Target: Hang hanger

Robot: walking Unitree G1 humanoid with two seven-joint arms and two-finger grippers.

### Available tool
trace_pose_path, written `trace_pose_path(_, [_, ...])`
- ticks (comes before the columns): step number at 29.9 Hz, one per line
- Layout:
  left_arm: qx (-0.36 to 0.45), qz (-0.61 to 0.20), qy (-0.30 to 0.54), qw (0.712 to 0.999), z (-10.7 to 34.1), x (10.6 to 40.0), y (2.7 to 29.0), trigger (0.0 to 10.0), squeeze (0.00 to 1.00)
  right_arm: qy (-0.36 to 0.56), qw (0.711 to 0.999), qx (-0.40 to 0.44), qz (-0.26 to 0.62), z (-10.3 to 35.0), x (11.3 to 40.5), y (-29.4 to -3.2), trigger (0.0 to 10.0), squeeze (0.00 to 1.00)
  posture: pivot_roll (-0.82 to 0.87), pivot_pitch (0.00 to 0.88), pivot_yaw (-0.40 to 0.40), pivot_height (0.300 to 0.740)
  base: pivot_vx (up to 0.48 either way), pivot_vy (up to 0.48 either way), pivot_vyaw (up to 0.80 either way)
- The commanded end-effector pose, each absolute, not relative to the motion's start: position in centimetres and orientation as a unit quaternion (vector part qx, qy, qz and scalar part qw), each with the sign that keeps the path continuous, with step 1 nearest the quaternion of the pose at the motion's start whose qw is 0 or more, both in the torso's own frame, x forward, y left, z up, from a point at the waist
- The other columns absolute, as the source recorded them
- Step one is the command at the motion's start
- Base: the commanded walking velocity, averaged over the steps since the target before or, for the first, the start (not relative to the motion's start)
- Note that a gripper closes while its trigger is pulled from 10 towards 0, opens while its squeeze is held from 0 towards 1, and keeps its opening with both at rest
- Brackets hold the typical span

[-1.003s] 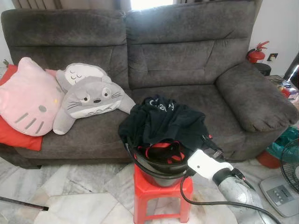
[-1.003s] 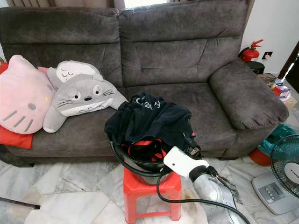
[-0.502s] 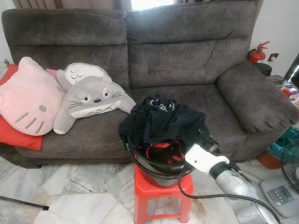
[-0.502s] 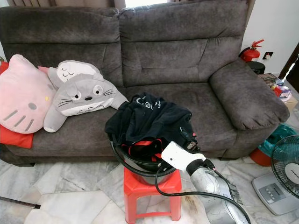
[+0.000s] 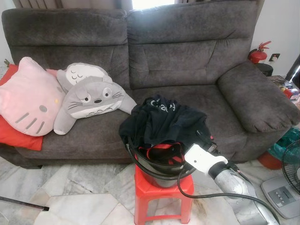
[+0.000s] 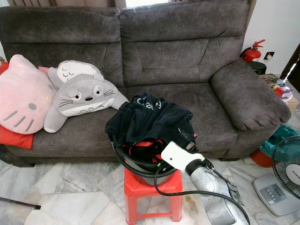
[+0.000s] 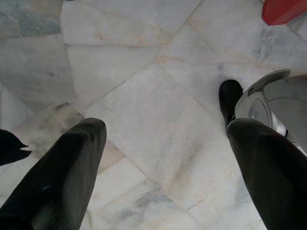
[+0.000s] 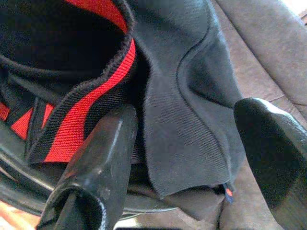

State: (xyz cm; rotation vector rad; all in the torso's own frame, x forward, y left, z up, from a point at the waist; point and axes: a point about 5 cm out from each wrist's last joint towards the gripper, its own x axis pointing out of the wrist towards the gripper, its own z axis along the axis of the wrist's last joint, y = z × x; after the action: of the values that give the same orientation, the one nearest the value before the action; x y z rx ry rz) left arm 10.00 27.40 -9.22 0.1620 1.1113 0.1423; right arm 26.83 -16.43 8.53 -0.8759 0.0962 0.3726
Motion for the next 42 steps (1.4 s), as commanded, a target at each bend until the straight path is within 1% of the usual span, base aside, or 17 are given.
trace_pose_path(1, [0.083, 0.065, 0.533, 0.84, -9.3, 9.6, 27.5, 10.0, 0.0, 0.048, 0.888, -0.416, 0.189, 8.3, 27.0, -16.1, 10.0, 0.0, -0.09, 0.0, 0.048, 0.716, 0.0, 0.0, 0.0])
trace_pose_path(7, [0.083, 0.064, 0.533, 0.84, -9.3, 9.7, 27.4, 10.0, 0.0, 0.046, 0.886, -0.425, 0.178, 8.3, 27.7, -16.2, 10.0, 0.0, -0.09, 0.0, 0.049, 0.716, 0.0, 0.0, 0.0])
trace_pose_path(11, [0.083, 0.064, 0.531, 0.841, -9.3, 9.7, 27.3, 10.0, 0.0, 0.018, 0.89, -0.431, 0.149, 9.3, 28.8, -16.5, 10.0, 0.0, -0.09, 0.0, 0.047, 0.716, 0.0, 0.0, 0.0])
trace_pose_path(20, [0.083, 0.064, 0.532, 0.84, -9.4, 9.6, 27.2, 10.0, 0.0, 0.008, 0.891, -0.43, 0.148, 9.3, 29.1, -16.3, 10.0, 0.0, -0.08, 0.0, 0.044, 0.716, 0.0, 0.0, 0.0])
trace_pose_path(22, [0.083, 0.063, 0.532, 0.84, -9.4, 9.6, 27.2, 10.0, 0.0, 0.023, 0.886, -0.442, 0.137, 8.8, 29.2, -16.6, 10.0, 0.0, -0.08, 0.0, 0.044, 0.716, 0.0, 0.0, 0.0])
trace_pose_path(25, [0.083, 0.061, 0.533, 0.84, -9.4, 9.6, 27.2, 10.0, 0.0, 0.05, 0.889, -0.438, 0.123, 8.1, 29.4, -17.3, 10.0, 0.0, -0.08, 0.0, 0.044, 0.716, 0.0, 0.0, 0.0])
trace_pose_path(28, [0.083, 0.06, 0.533, 0.84, -9.4, 9.7, 27.2, 10.0, 0.0, 0.046, 0.889, -0.434, 0.137, 8.2, 29.4, -17.0, 10.0, 0.0, -0.09, 0.0, 0.047, 0.716, 0.0, 0.0, 0.0])
trace_pose_path(30, [0.083, 0.06, 0.532, 0.84, -9.4, 9.7, 27.2, 10.0, 0.0, 0.038, 0.885, -0.433, 0.164, 8.2, 29.3, -16.4, 10.0, 0.0, -0.09, 0.0, 0.047, 0.716, 0.0, 0.0, 0.0])
trace_pose_path(38, [0.085, 0.061, 0.531, 0.841, -9.4, 9.7, 27.2, 10.0, 0.0, 0.014, 0.866, -0.471, 0.165, 8.4, 29.5, -16.3, 10.0, 0.0, -0.09, 0.0, 0.046, 0.716, 0.0, 0.0, 0.0])
trace_pose_path(42, [0.084, 0.062, 0.531, 0.841, -9.4, 9.7, 27.1, 10.0, 0.0, -0.001, 0.865, -0.472, 0.169, 8.9, 30.0, -16.0, 10.0, 0.0, -0.08, 0.0, 0.041, 0.716, 0.0, 0.0, 0.0])
